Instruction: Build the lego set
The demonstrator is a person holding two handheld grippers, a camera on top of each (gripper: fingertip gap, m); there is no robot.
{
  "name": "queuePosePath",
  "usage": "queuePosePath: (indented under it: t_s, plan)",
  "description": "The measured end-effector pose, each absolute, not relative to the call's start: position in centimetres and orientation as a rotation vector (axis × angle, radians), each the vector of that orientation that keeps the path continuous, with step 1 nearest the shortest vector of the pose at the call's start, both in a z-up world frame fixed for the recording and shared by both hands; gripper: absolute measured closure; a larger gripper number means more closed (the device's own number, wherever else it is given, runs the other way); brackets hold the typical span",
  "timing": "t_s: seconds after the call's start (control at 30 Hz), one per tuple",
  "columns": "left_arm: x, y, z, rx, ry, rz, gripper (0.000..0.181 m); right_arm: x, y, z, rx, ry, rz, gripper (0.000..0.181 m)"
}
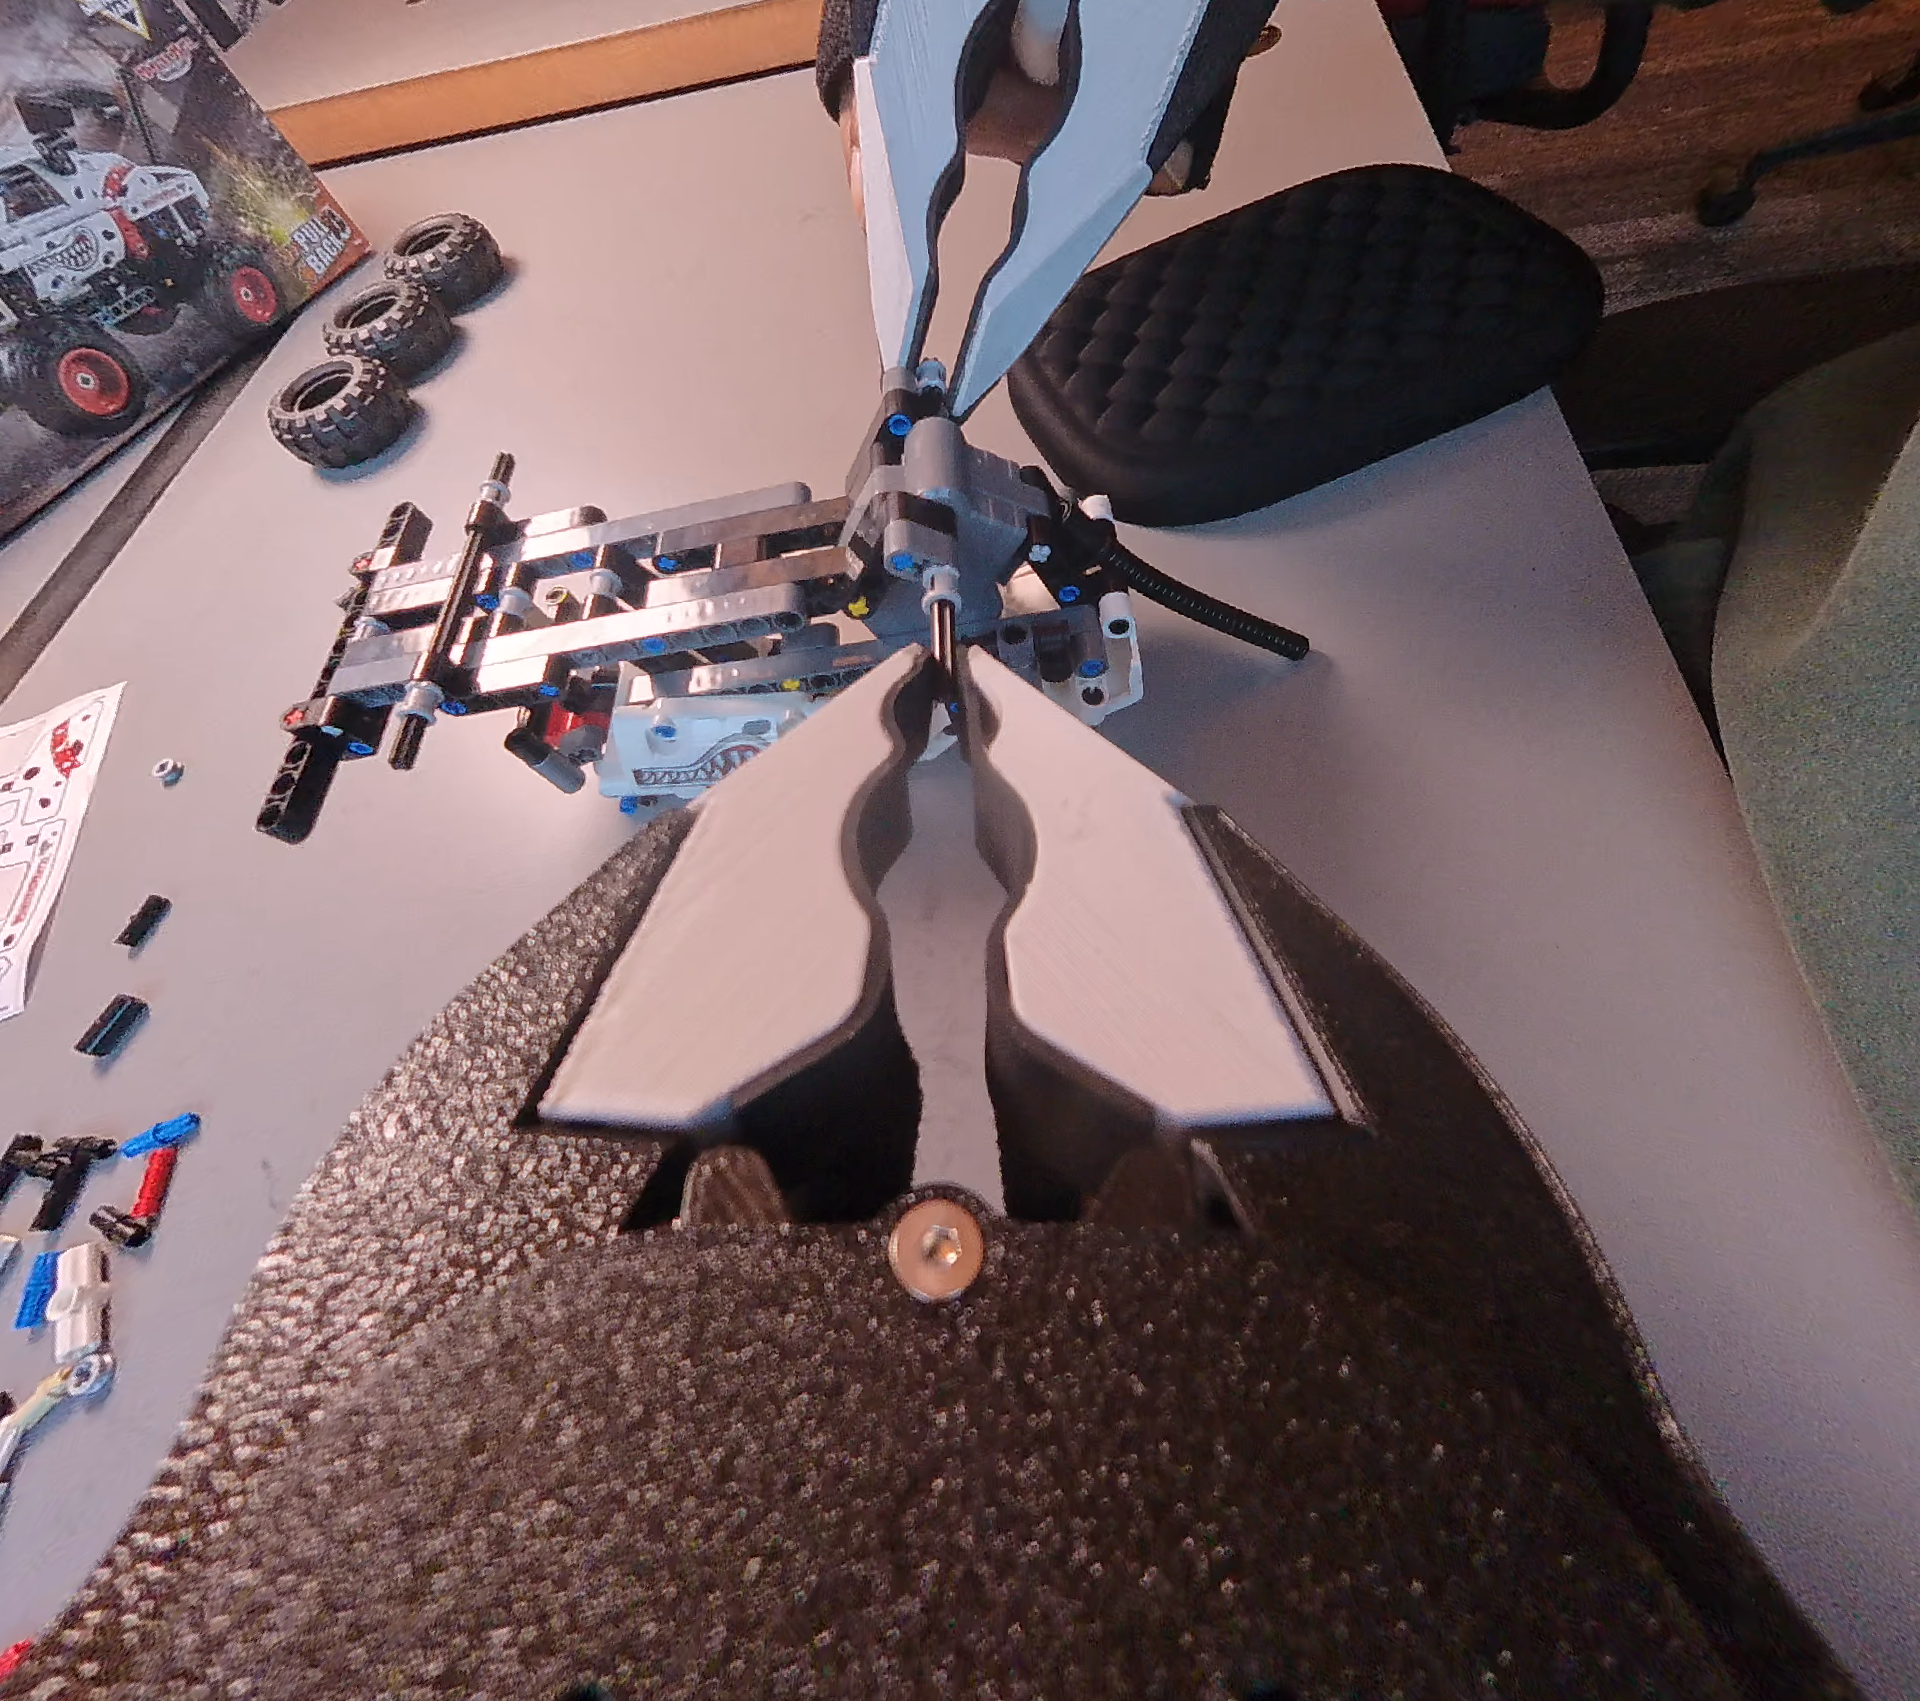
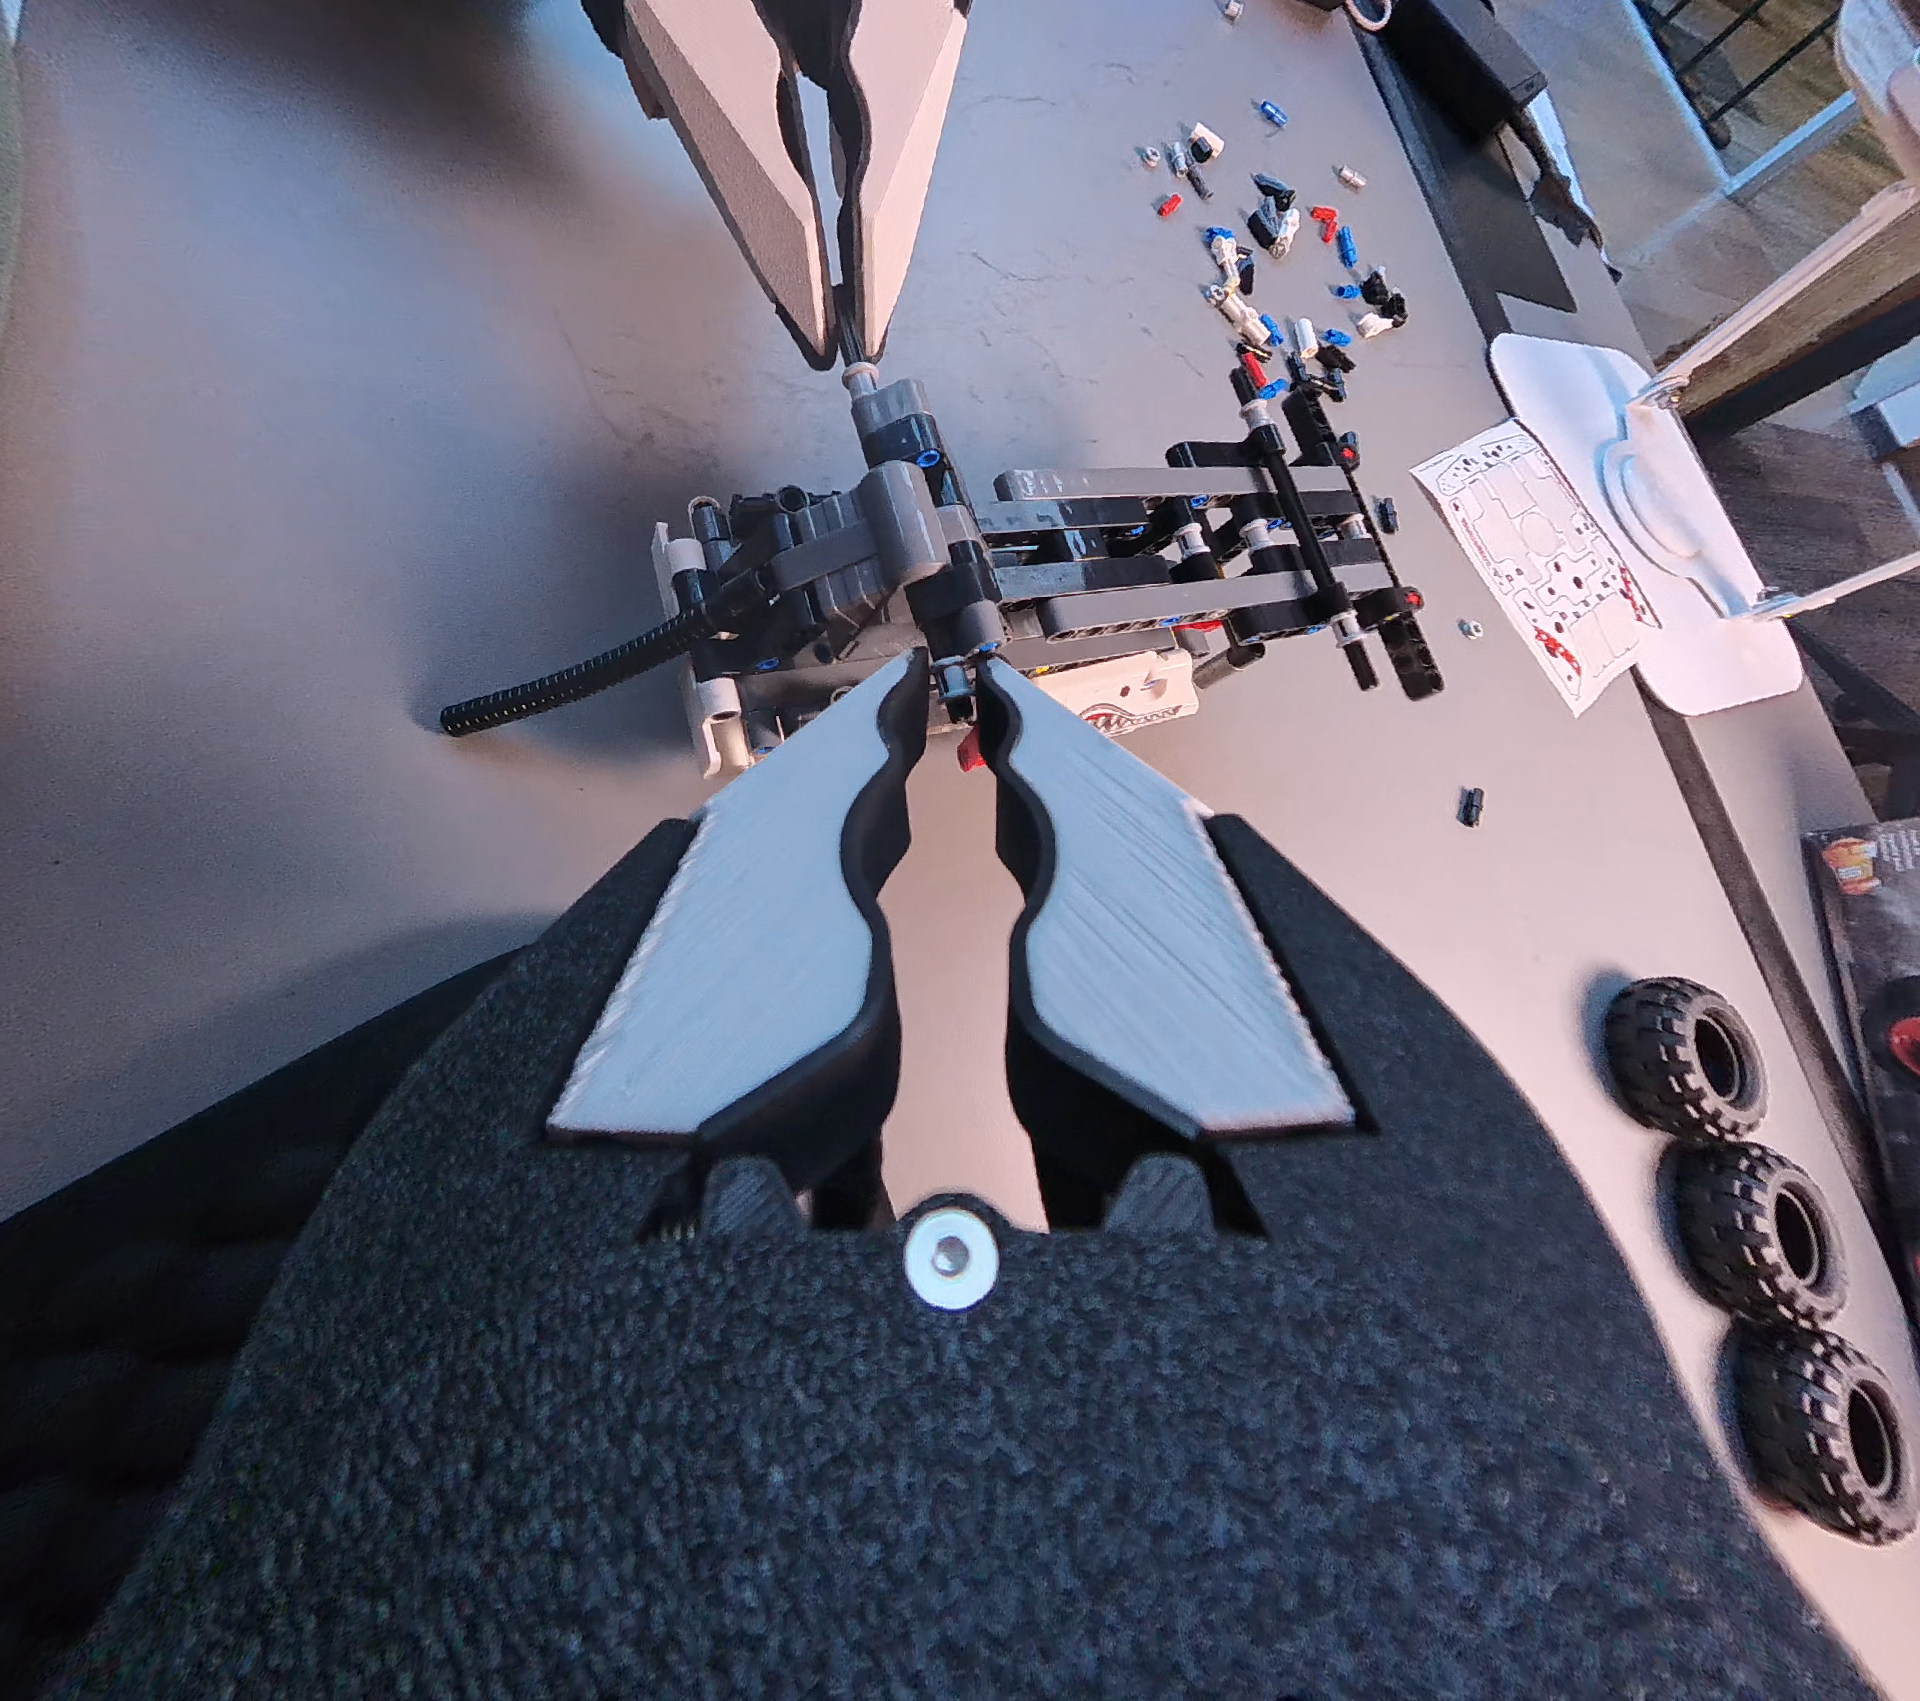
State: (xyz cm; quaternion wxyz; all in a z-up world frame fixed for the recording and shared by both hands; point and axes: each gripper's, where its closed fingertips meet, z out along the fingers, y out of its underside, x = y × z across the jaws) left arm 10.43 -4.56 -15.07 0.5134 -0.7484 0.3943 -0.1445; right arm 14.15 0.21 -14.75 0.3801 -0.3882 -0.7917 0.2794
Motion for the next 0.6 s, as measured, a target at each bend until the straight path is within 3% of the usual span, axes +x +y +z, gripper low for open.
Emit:
queuePosePath:
  t_s: [0.6]
  plan:
    - [9.85, -4.74, -14.83, -1.819, 0.953, -0.309, 0.178, 13.81, -0.19, -14.4, -1.013, -2.038, 0.776, 0.162]
